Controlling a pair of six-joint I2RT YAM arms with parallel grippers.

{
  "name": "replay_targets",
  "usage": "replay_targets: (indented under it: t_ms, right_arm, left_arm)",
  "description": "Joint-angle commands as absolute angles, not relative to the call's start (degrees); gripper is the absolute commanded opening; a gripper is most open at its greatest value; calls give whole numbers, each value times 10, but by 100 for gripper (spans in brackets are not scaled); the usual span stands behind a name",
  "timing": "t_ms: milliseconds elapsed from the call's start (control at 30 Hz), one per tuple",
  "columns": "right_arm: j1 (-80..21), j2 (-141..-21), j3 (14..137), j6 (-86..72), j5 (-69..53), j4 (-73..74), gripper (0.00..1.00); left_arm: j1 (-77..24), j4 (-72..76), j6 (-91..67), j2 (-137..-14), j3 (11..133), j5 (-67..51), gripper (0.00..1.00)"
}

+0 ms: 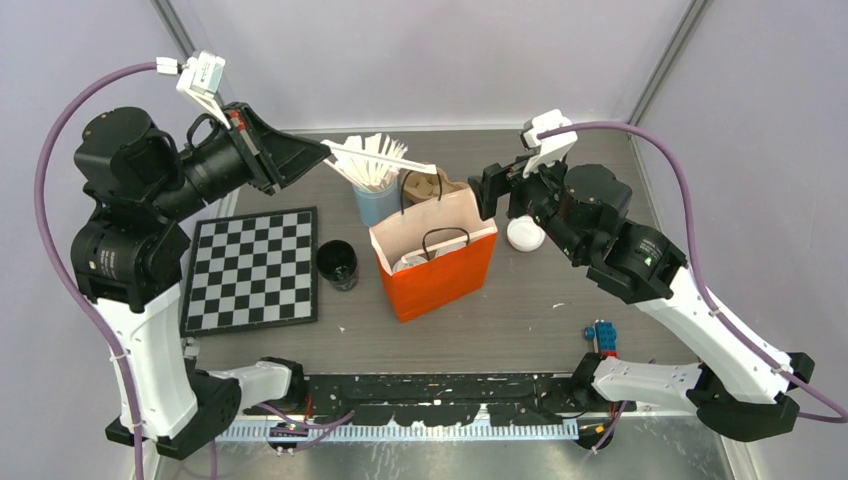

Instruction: Pack the takeout coffee

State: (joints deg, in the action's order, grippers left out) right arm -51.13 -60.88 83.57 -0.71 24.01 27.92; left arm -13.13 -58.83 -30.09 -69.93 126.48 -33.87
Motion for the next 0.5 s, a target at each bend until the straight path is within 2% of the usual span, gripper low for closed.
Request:
replay_targets:
  t_ms: [0, 167, 333, 467]
  right_arm:
    - [-510, -597, 861, -3, 252, 265, 90]
    - [-509, -582, 854, -3, 264, 268, 90]
    - [-510, -565, 844, -8, 278, 282, 90]
    - [-510, -545, 834, -20, 293, 304, 90]
  left_arm:
    - [-134, -491, -346, -692, 1237, -370, 0]
    - [-134, -467, -371, -694, 1202, -402, 0]
    - [-142, -396, -410, -656, 1057, -424, 0]
    - [-174, -392, -398, -637, 971, -408, 0]
